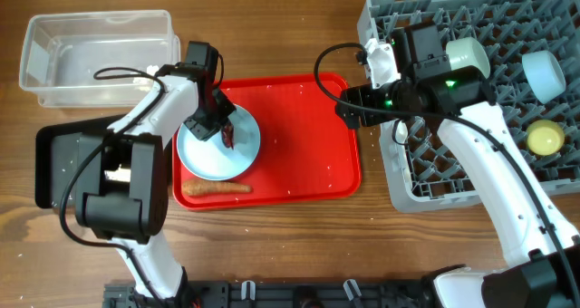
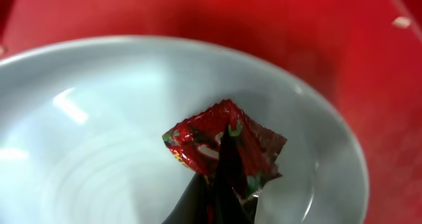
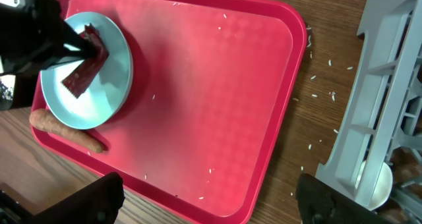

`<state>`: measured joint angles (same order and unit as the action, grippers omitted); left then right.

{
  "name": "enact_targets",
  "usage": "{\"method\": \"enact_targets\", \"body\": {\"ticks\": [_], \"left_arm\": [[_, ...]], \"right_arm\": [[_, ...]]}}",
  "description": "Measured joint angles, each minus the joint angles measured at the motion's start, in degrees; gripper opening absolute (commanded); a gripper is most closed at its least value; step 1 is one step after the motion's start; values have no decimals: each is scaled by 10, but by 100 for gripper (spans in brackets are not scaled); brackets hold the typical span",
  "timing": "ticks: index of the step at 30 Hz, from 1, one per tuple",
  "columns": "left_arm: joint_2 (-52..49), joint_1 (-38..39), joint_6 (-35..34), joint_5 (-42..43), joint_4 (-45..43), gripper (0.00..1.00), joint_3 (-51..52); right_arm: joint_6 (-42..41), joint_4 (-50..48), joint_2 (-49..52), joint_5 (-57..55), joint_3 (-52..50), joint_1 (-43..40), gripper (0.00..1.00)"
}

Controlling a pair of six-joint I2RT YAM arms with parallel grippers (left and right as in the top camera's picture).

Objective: Sort waste into correct bins and load items into the dishwasher rack
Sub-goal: 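Grasp the tissue and red wrapper with the left gripper, then drop the tissue and wrapper into the clear plastic bin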

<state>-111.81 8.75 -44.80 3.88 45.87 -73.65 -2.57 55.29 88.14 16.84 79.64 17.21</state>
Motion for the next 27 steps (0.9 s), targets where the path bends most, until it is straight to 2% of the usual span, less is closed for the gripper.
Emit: {"method": "enact_targets", "body": {"ticks": [5,8,11,16,17,19,21,25,27], "left_arm": [[78,-2,62,-21,16,4,-31],[147,-17,94,-61,-17,4,-58],[195,-59,118,-109,-68,4,-71],[184,-148,129,-145,-121,7,-74],[174,-162,130,-148,-130,13,-74],[151,-181,131,-153,-151,40,-74],[130,-190,138,-154,-165,52,-73],[111,-193,141,-154,-193,53,-73],[112,-193,145,-143,-196,49,-73]], "right_arm": [[0,0,0,0,0,0,86],[0,0,0,0,0,0,86],[0,0,0,0,0,0,86],[0,0,0,0,0,0,86],[0,0,0,0,0,0,86],[0,0,0,-1,0,0,86],[0,0,0,-2,0,0,86],[0,0,0,-2,0,0,86],[0,0,0,-2,0,0,86]]}}
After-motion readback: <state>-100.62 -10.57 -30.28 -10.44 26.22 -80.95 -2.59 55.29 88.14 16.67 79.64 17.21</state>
